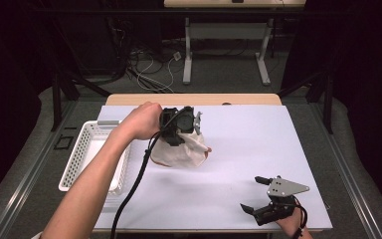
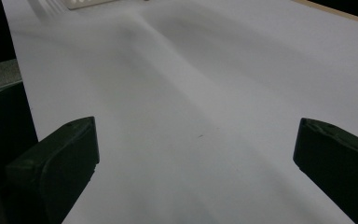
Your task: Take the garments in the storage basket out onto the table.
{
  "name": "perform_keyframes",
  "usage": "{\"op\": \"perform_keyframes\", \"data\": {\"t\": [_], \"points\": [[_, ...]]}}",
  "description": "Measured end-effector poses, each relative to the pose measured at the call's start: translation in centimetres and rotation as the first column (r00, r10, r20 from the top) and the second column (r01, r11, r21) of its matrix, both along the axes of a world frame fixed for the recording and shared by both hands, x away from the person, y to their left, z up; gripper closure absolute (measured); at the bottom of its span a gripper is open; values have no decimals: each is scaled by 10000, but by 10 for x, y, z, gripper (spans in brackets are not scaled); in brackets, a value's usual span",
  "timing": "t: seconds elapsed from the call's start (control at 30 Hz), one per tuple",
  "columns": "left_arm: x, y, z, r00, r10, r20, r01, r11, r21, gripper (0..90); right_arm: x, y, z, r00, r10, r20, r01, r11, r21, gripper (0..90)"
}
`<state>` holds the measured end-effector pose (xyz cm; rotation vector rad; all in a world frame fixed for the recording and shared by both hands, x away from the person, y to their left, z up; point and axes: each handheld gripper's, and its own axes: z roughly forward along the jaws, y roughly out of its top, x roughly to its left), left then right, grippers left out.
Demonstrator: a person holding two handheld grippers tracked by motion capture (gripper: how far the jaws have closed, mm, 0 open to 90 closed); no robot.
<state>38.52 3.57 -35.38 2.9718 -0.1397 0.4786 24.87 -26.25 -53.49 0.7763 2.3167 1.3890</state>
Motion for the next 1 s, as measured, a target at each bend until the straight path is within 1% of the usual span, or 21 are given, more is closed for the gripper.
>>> {"op": "perform_keyframes", "data": {"t": [0.17,0.3,0.43,0.57,0.6,0.63,0.67,0.83,0.9,0.93,1.0], "points": [[-1,-4,-6,9998,-153,-152,154,9999,18,652,0,0,0,10000,-7,-7,7,10000,1,0],[-1,-6,-9,9996,-227,-187,227,9997,-18,652,0,0,0,10000,-9,-14,9,10000,25,0],[-2,-10,-13,9990,-346,-283,349,9993,92,652,0,0,0,10000,11,12,-11,10000,8,0],[-1,-14,-17,9985,-439,-322,442,9990,76,652,0,0,0,10000,-29,-14,29,10000,17,0],[-1,-14,-19,9982,-440,-399,444,9990,87,652,0,0,0,10000,-44,-9,44,10000,8,0],[-1,-15,-20,9983,-463,-366,465,9989,57,652,0,0,0,10000,-44,-9,44,10000,8,0],[-1,-16,-21,9980,-462,-427,465,9989,73,652,0,0,0,10000,-20,4,20,10000,0,0],[-1,-19,-25,9973,-562,-463,567,9984,89,652,0,0,0,10000,-31,10,31,10000,11,0],[-1,-20,-27,9974,-585,-429,585,9983,-13,652,0,0,0,10000,-12,9,12,10000,37,0],[-1,-21,-28,9969,-591,-512,593,9982,27,652,0,0,0,10000,-12,9,12,10000,37,0],[-1,-22,-30,9967,-599,-544,605,9981,104,652,0,0,0,10000,-20,11,20,10000,34,0]]}}
